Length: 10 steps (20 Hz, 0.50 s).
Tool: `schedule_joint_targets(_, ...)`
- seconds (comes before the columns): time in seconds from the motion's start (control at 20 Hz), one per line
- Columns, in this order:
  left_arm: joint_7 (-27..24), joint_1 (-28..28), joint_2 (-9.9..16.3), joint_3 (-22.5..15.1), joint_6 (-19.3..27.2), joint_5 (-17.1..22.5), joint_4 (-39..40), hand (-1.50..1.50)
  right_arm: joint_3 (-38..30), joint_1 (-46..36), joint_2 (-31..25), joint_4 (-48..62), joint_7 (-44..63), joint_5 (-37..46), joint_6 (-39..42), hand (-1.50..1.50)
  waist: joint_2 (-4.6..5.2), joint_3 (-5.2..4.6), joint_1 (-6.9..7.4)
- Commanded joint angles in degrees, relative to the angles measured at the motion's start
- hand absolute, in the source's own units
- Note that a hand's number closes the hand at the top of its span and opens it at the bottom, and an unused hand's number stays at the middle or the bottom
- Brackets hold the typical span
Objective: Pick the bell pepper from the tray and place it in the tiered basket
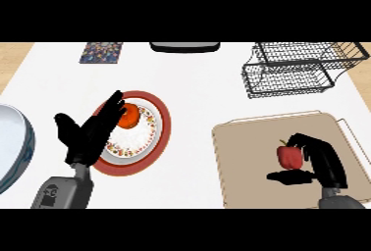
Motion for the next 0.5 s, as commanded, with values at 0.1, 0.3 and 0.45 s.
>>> schedule_joint_targets(0.1, -0.9, 1.1, -0.1, -0.1, -0.5, -0.1, 0.9, 0.0, -9.6, 0.3, -19.4, 7.3, 4.3, -0.7, 11.8, 1.5, 0.58, 0.52, 0.13)
schedule_joint_targets(0.3, 4.0, -3.7, -0.4, 0.6, 1.3, 0.0, -0.1, 0.0, -16.1, -1.1, -23.9, 2.2, 3.6, -10.8, 21.9, 1.5, 0.25, 0.54, -0.52)
schedule_joint_targets(0.45, -0.1, -0.1, 0.4, 1.3, 0.0, 0.0, 0.3, 0.0, -20.3, 2.2, -25.9, -8.9, 8.7, -16.7, 27.4, 1.5, -0.1, 0.41, -1.28)
